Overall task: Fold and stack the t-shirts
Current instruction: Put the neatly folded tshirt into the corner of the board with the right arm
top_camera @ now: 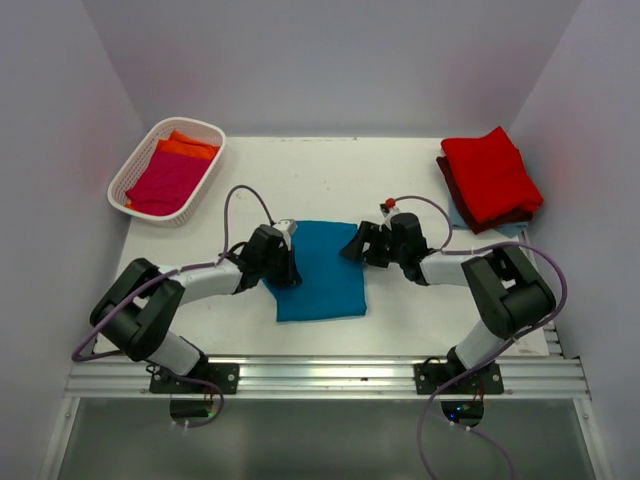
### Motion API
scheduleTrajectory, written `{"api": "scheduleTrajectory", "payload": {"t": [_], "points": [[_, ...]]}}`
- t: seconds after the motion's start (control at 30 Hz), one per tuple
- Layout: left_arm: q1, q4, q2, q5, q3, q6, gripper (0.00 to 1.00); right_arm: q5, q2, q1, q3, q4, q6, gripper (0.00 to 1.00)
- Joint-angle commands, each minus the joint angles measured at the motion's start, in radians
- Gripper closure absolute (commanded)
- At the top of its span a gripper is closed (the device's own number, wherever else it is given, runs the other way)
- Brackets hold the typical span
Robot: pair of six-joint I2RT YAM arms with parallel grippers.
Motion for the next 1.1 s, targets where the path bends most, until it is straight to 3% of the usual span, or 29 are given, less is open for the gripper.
{"api": "scheduleTrajectory", "payload": {"t": [0.0,0.23,0.43,0.57,0.6,0.67,0.93,1.07], "points": [[-0.006,-0.001,0.019,-0.062,-0.043,-0.004,1.0,0.026,0.098,0.052,-0.048,-0.15,0.008,0.23],[-0.024,0.059,0.043,-0.027,-0.06,-0.022,1.0,-0.009,0.207,0.211,0.009,-0.098,0.075,0.25],[-0.027,0.073,0.036,-0.034,-0.066,-0.024,1.0,-0.024,0.276,0.3,0.046,-0.053,0.125,0.39],[-0.027,0.075,0.027,-0.04,-0.075,-0.021,1.0,-0.02,0.258,0.299,0.072,-0.102,0.096,0.69],[-0.027,0.073,0.025,-0.042,-0.081,-0.021,1.0,-0.011,0.247,0.299,0.08,-0.118,0.091,0.87],[-0.027,0.075,0.014,-0.043,-0.089,-0.022,1.0,0.0,0.241,0.299,0.11,-0.156,0.072,1.0],[-0.026,0.012,-0.071,-0.057,-0.066,-0.021,1.0,-0.044,0.14,0.186,0.192,-0.15,0.065,1.0],[-0.026,-0.12,-0.201,-0.102,0.005,-0.015,1.0,-0.066,0.071,0.087,0.258,-0.193,0.043,1.0]]}}
